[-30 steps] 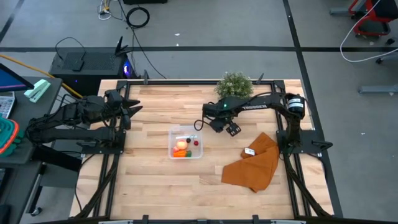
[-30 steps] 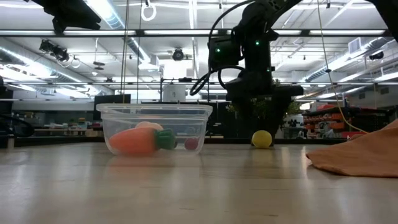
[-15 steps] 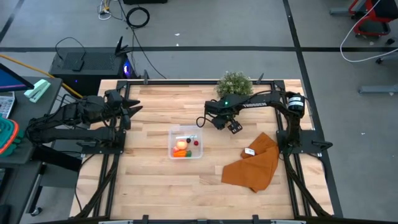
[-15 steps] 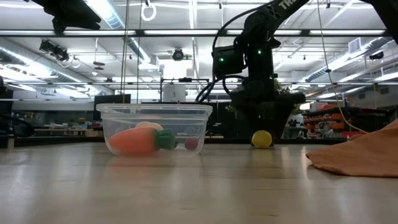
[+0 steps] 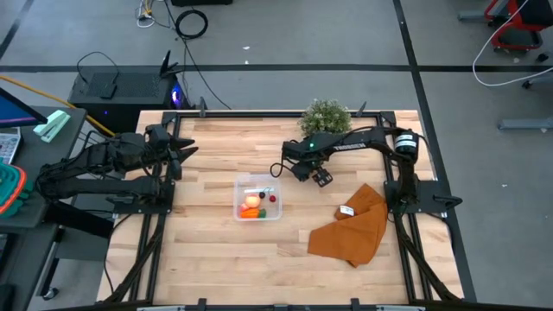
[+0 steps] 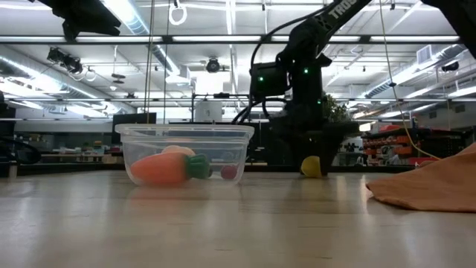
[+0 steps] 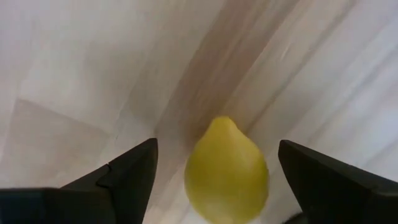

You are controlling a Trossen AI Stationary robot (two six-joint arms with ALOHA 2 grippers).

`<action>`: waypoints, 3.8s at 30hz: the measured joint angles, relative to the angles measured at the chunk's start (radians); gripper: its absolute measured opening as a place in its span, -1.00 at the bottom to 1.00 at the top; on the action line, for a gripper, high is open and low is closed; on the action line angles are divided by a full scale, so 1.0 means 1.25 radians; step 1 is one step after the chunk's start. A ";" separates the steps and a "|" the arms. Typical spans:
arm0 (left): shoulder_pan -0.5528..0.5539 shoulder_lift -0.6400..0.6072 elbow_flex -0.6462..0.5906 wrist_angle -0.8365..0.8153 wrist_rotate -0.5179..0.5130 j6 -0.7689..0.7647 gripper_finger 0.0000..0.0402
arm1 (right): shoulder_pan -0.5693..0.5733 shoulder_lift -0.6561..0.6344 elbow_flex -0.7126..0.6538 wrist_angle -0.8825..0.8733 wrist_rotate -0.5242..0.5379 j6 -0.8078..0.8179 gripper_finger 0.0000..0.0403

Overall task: Pick and placing Produce into tupperware
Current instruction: Put the yellow lemon into the transparent bin

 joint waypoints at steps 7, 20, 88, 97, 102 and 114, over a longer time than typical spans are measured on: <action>0.000 0.000 0.000 -0.001 0.000 -0.015 -0.31 | 0.000 0.019 0.001 0.002 0.004 -0.007 0.46; 0.000 0.000 0.000 -0.001 0.000 -0.014 -0.32 | 0.004 0.015 0.000 -0.003 0.022 -0.017 -0.06; -0.003 0.000 -0.001 -0.059 0.012 -0.039 -0.27 | 0.263 0.123 0.403 0.179 -0.107 0.633 -0.16; -0.002 0.000 -0.001 -0.064 0.012 -0.038 -0.30 | 0.263 0.172 0.403 0.175 -0.144 0.679 -0.16; -0.002 0.000 -0.001 -0.068 0.013 -0.038 -0.27 | 0.259 0.191 0.403 0.171 -0.144 0.678 -0.16; -0.002 0.000 -0.001 -0.070 0.015 -0.042 -0.27 | 0.231 0.202 0.403 0.134 -0.112 0.675 -0.16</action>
